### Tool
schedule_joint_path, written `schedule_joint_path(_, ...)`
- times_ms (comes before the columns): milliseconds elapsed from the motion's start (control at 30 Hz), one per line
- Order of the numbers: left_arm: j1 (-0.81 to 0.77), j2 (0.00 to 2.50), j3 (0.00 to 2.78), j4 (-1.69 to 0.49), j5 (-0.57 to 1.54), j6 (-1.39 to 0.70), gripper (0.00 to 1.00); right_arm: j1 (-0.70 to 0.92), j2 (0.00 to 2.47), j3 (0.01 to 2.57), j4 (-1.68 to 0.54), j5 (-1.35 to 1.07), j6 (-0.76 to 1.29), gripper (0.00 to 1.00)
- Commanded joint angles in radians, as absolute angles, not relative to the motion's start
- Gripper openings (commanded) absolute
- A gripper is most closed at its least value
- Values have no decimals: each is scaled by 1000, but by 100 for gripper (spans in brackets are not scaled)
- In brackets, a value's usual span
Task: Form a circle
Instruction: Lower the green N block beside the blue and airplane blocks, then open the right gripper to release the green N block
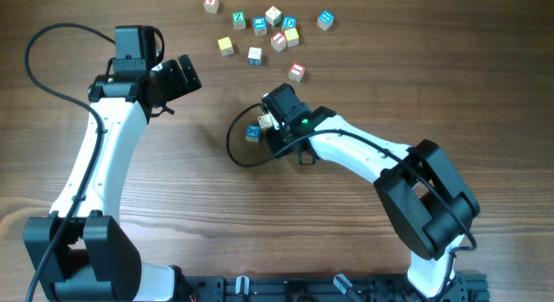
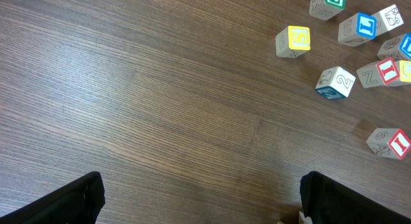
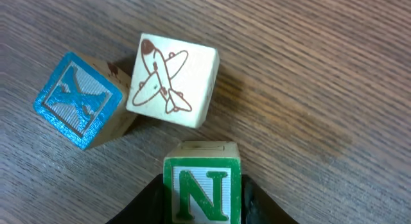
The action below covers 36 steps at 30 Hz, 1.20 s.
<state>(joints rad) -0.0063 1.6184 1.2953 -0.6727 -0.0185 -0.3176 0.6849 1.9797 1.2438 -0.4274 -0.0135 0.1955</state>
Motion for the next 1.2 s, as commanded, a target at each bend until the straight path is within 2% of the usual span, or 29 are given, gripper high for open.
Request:
schedule_joint_path(0, -2, 1621, 1295, -670, -28, -326, 100, 690, 1991, 1236, -427, 3, 185, 41)
schedule_joint_path(67, -2, 1621, 1295, -670, -28, -326, 100, 690, 1991, 1236, -442, 2, 187, 44)
schedule_joint_path(300, -2, 1621, 1295, -670, -28, -326, 100, 690, 1991, 1236, -456, 1, 194, 29)
schedule_joint_path(567, -2, 1621, 1295, -670, -28, -326, 100, 690, 1991, 1236, -447, 0, 195, 29)
schedule_joint_path(733, -2, 1621, 1295, -670, -28, -326, 100, 690, 1991, 1239, -466, 0, 214, 46)
schedule_joint_path(967, -2, 1621, 1295, -670, -28, -326, 100, 690, 1957, 1292, -537, 0, 248, 48)
schedule_joint_path(1167, -2, 1621, 1295, -670, -28, -326, 100, 690, 1946, 1467, -809, -8, 322, 50)
